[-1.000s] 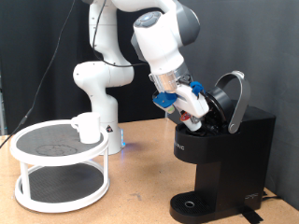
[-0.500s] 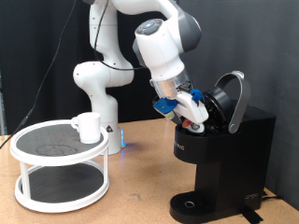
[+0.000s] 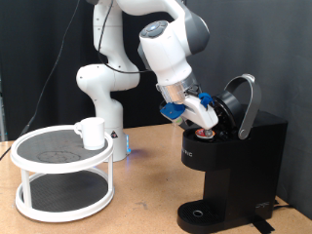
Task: Make a cup of coffee with the keurig machine
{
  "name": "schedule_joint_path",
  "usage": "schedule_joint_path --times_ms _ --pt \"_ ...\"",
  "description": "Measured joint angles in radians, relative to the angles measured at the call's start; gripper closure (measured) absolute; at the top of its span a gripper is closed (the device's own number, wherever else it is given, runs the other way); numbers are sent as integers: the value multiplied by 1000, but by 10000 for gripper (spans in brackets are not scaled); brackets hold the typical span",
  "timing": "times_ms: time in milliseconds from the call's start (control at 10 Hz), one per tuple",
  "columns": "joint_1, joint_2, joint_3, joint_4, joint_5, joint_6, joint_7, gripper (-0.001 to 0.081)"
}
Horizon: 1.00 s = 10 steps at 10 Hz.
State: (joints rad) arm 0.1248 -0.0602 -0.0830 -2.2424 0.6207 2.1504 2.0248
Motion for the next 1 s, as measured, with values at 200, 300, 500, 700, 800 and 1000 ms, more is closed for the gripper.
schedule_joint_path --times_ms 200,300,500,700,800,1000 --pt "-8 -40 -18 -1 44 -42 -67 72" --pt "-12 -71 -28 -11 55 -68 -108 72" --pt "-12 -66 -27 -12 60 -62 -92 72" --pt "-13 -77 -28 -9 147 -57 -91 72" --pt "-13 -86 -31 0 173 -67 -88 72" --pt "-14 -108 -43 29 188 -103 -55 72"
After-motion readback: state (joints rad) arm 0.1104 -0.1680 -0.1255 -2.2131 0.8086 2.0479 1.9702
